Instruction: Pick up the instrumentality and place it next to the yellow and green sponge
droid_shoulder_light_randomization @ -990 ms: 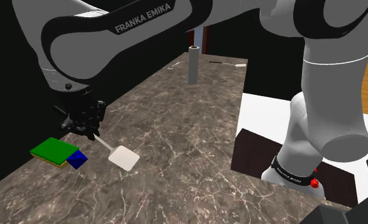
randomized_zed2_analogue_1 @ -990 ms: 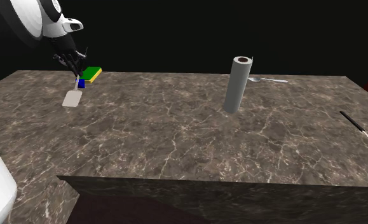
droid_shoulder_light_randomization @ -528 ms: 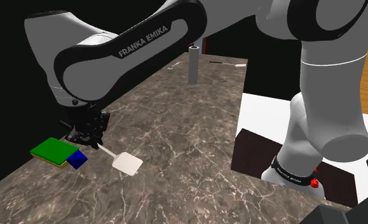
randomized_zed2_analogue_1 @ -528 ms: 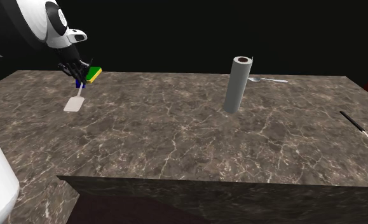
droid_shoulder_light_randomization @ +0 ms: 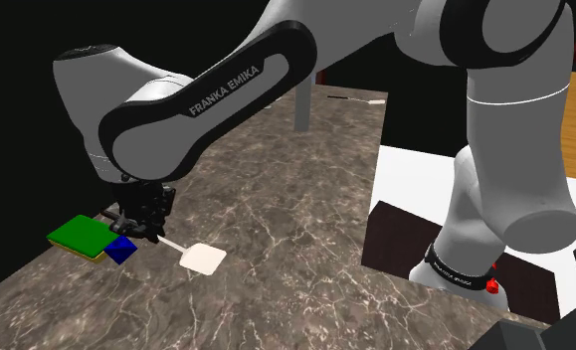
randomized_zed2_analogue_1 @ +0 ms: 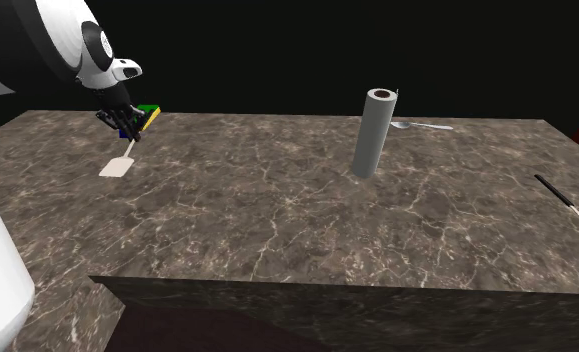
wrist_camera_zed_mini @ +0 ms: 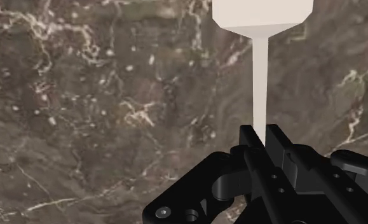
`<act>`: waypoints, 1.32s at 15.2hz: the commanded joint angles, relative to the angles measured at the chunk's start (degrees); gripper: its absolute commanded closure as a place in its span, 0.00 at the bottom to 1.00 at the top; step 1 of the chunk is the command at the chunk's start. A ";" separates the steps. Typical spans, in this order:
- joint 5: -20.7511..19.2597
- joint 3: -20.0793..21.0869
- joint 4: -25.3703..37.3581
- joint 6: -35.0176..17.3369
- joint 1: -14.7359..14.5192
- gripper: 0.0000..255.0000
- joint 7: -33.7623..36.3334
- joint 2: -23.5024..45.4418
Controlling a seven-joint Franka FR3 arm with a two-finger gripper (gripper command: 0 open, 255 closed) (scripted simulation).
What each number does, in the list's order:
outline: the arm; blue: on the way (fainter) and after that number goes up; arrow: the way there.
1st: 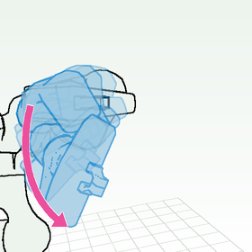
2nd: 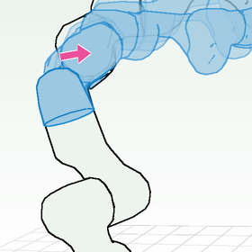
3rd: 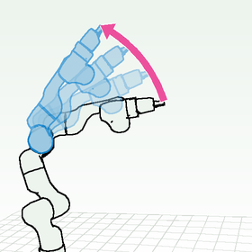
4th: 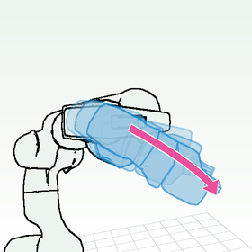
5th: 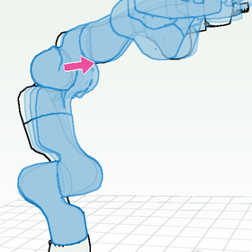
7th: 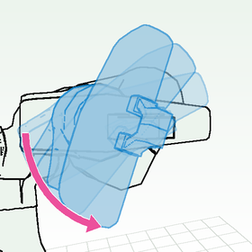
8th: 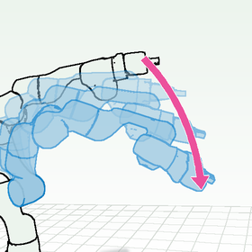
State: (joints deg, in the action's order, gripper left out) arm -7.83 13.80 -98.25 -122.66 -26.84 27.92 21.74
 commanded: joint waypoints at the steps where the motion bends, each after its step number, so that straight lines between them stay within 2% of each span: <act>1: -0.02 0.00 -0.02 -0.08 -0.02 1.00 0.03 0.04; 4: -0.02 0.00 -0.02 -0.07 -0.02 1.00 0.03 0.03; 5: -0.02 0.00 -0.02 -0.07 -0.02 0.00 0.03 0.03; 10: -0.02 0.00 -0.02 -0.07 -0.02 0.00 0.03 0.03; 14: 0.99 0.44 3.21 5.98 0.13 0.00 -0.61 -2.88; 20: 0.99 0.44 3.21 5.98 0.13 0.00 -0.61 -2.88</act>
State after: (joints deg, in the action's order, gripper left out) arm -6.85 14.24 -95.05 -116.72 -26.72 27.32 18.87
